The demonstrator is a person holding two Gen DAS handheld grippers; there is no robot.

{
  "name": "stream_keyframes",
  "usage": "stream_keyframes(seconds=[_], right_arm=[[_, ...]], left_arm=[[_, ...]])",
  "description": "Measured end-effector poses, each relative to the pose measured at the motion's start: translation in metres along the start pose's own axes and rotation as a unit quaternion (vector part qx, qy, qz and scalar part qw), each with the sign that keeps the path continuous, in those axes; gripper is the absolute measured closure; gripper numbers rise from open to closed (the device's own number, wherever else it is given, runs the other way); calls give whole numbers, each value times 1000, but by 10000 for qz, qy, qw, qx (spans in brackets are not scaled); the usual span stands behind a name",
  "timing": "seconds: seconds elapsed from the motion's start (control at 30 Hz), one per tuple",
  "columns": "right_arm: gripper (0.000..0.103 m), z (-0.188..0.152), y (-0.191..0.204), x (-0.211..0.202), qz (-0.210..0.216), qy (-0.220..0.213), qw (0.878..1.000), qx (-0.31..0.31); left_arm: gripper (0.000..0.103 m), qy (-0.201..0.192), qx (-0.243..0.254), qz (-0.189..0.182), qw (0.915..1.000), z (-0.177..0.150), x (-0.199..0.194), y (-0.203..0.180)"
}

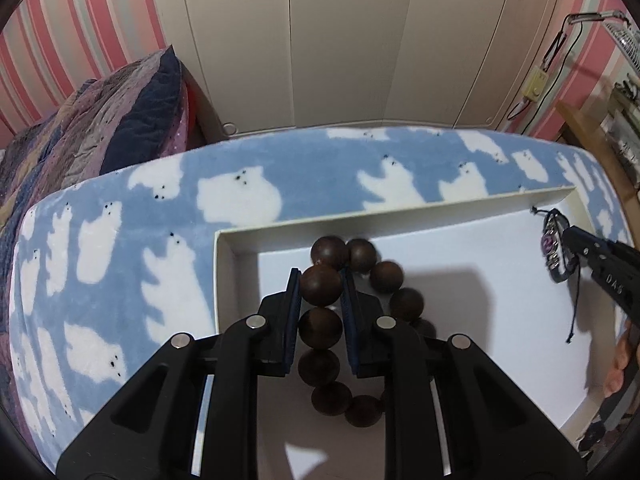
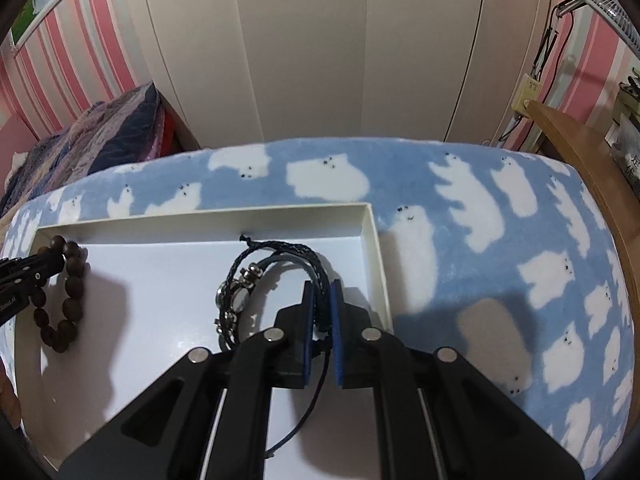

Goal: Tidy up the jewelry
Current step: 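Lower both bracelets into the white tray and open both tools, then withdraw both tools from the tray back toward the remaining jewelry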

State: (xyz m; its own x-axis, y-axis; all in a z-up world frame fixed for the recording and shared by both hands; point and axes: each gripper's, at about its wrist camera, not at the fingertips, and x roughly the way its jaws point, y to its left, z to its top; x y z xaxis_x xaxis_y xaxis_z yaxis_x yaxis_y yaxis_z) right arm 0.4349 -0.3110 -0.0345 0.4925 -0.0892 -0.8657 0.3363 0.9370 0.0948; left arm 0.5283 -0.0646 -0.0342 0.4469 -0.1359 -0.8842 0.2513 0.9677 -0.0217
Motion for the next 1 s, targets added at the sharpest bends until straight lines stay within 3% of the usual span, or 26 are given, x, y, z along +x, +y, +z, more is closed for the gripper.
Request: stream_keyframes(seconds=[0.13,0.27,0.3,0.33,0.37,0.5,0.57,0.63,0.67,0.83,1.0], right_arm=[[94,1,-8,2,268,92,9994,176],[91,0,-9,-9,409,52,9990,147],[73,-1,-10,-17,522,-1,9985,171],[48,-2,-10,-24,606,-80,9980,185],[42,-4,-10,-34,675,-233,9973,186],[41,-18,-8,-77,740,-573,9956,92],[35,-30,-9,-95,741,-704,9947,68],[24,-46,-10,-118,662,-912,9936,-1],[23,-58,-10,-131,600,-1057,9926,-79],[11,-99,-18,-170,422,-1325,9901,-197],[11,-138,-23,-198,339,-1519,9877,-171]], left_arm=[[78,37,-49,49,10000,-2,3,1],[54,-77,-81,-18,9999,-5,-7,4],[49,-107,-52,-72,9999,-7,-11,2],[36,-172,-27,-40,9998,-8,-17,-1],[27,-264,-12,-30,9996,-10,-24,-3],[24,-473,85,-186,9987,-24,-57,-13],[16,-615,120,-268,9977,-38,-81,-17],[6,-826,168,-166,9963,-58,-106,-17],[4,-987,225,-95,9948,-71,-121,-20],[3,-1352,445,113,9898,-122,-175,-21],[3,-1621,327,179,9861,-165,-216,-18]])
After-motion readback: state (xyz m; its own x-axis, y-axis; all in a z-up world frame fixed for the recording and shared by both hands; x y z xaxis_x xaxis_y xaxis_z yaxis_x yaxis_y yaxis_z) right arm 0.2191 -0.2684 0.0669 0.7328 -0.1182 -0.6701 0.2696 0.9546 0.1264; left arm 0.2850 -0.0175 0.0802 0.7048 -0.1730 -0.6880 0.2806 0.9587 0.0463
